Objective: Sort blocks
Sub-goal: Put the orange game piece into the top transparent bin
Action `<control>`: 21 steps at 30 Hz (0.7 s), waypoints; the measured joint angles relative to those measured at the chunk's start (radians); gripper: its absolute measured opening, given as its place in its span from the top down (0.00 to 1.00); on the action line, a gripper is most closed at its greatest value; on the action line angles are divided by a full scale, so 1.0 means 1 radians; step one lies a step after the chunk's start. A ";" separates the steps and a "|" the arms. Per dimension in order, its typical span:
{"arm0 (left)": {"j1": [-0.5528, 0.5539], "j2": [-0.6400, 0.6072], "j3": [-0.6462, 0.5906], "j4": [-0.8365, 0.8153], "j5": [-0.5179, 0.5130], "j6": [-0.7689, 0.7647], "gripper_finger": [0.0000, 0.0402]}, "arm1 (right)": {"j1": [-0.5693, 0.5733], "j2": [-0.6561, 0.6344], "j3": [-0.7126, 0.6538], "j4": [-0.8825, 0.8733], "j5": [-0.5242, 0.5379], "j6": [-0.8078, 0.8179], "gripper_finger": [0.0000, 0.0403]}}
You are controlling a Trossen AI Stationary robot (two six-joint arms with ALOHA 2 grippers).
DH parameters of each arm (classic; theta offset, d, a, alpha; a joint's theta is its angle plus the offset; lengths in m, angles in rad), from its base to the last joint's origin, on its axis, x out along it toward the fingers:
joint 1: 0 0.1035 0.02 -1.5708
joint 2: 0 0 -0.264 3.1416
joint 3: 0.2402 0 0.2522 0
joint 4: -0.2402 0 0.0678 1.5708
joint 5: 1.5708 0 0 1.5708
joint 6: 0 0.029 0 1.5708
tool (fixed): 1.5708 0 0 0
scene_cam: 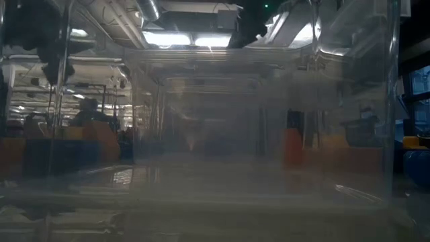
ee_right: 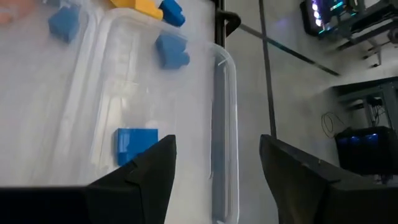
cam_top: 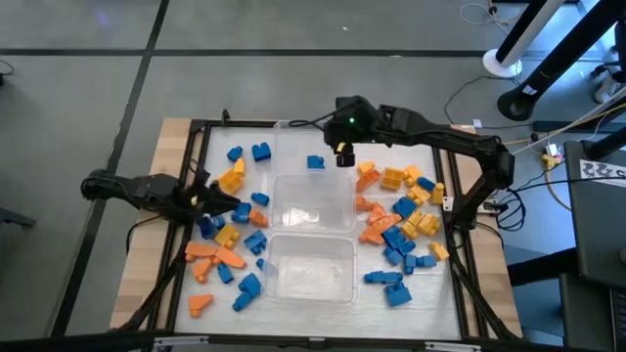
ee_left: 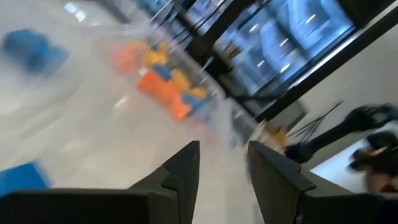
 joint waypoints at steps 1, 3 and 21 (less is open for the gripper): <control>0.000 0.015 0.028 -0.059 0.000 -0.003 0.69 | 0.000 0.000 0.009 -0.016 0.000 -0.006 0.42; 0.000 0.051 0.069 -0.168 0.000 -0.026 0.69 | 0.000 0.000 0.029 -0.051 0.000 -0.013 0.42; 0.020 0.495 0.071 -0.265 0.048 -0.108 0.69 | 0.000 0.000 0.153 -0.256 0.002 -0.014 0.42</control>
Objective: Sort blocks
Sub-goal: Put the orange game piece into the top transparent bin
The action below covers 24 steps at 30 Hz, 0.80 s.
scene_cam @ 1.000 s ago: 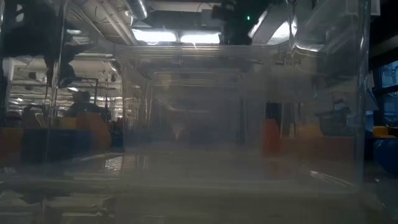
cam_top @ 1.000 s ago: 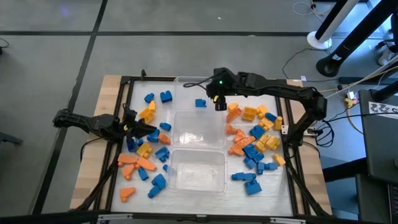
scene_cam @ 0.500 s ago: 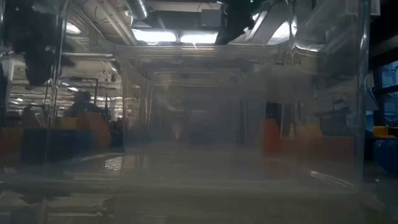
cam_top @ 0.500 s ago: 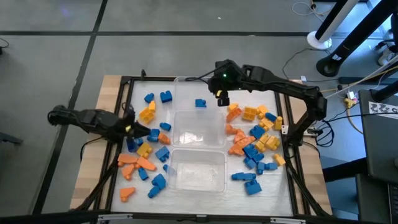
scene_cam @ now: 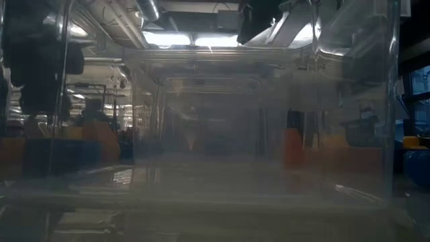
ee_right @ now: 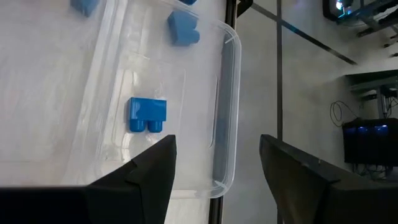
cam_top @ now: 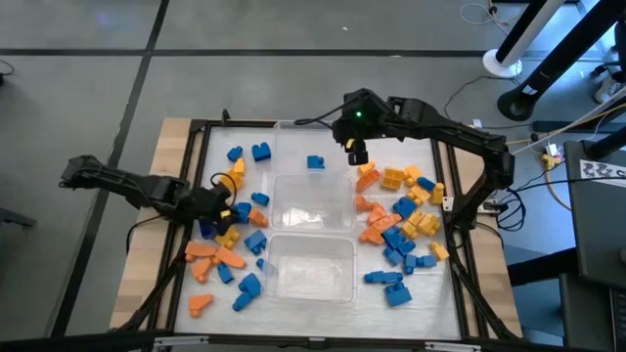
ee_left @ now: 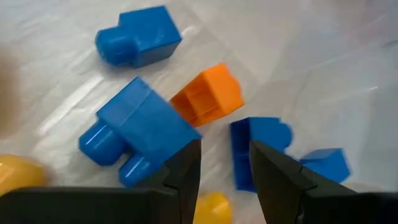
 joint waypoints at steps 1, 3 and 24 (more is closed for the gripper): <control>0.002 0.014 0.000 0.001 0.000 0.013 0.69 | 0.000 0.000 0.000 -0.001 0.000 0.000 0.42; 0.006 0.040 0.000 0.016 0.000 0.049 0.69 | 0.000 0.000 0.000 -0.002 0.000 0.000 0.42; 0.011 0.252 0.000 0.199 -0.012 0.334 0.69 | 0.000 0.000 0.000 -0.008 0.000 -0.002 0.42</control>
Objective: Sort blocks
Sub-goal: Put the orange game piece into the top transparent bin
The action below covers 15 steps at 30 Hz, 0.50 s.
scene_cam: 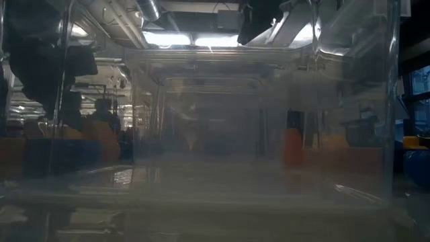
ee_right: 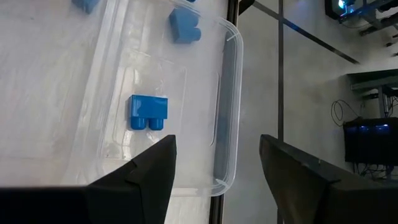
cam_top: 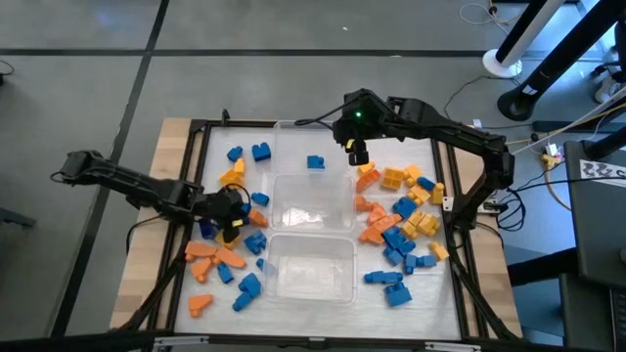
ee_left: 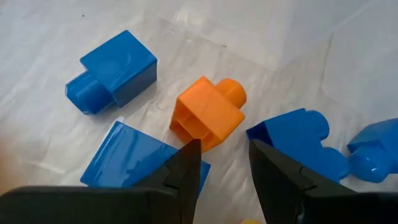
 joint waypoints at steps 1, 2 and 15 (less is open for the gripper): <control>0.000 0.011 0.000 0.004 0.000 0.006 0.69 | 0.000 0.000 0.000 0.000 0.000 0.000 0.42; 0.000 0.021 0.000 0.013 0.000 0.008 0.69 | 0.000 0.000 0.000 0.000 0.000 0.000 0.42; 0.000 0.160 0.000 0.127 0.000 0.085 0.69 | 0.000 0.000 0.000 -0.061 0.057 0.000 0.42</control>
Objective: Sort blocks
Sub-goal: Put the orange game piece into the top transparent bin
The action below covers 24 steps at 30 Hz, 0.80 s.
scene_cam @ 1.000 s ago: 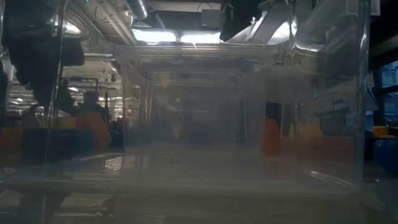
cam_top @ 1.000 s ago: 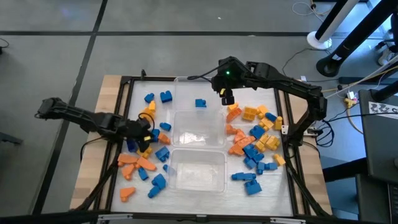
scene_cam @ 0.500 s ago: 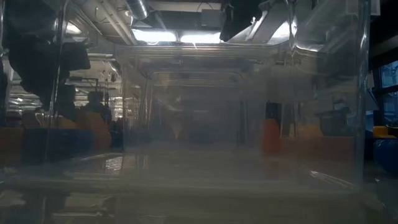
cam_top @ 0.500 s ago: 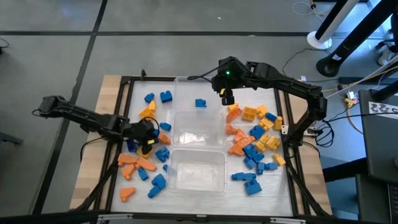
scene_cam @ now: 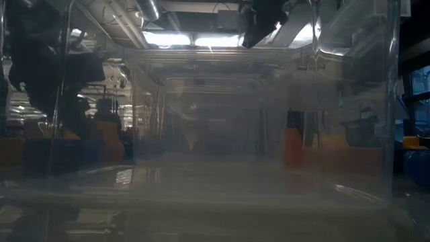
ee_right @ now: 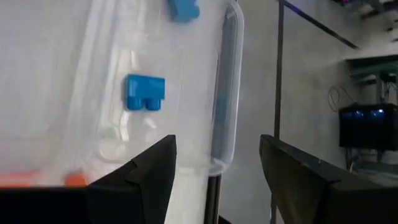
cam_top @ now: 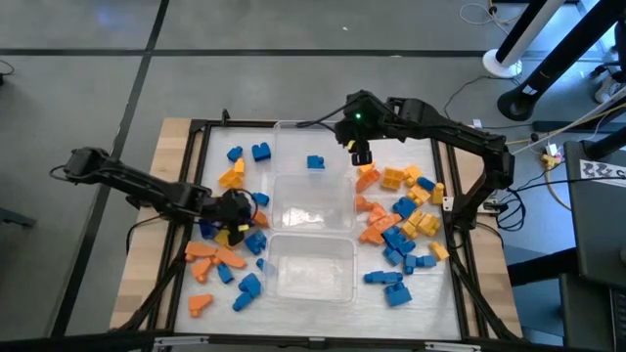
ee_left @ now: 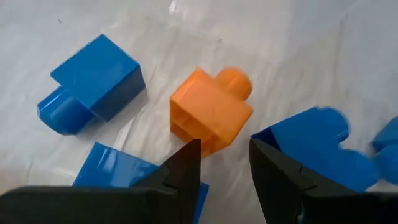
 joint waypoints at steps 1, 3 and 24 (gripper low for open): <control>0.000 0.011 0.000 0.011 0.000 0.001 0.69 | 0.000 0.000 0.000 -0.006 0.007 0.000 0.42; 0.000 0.030 0.000 0.028 0.000 0.001 0.69 | 0.000 0.000 0.000 -0.016 0.012 0.000 0.42; -0.001 -0.056 0.000 0.037 0.000 -0.045 0.69 | 0.000 0.000 0.000 -0.021 0.015 0.000 0.42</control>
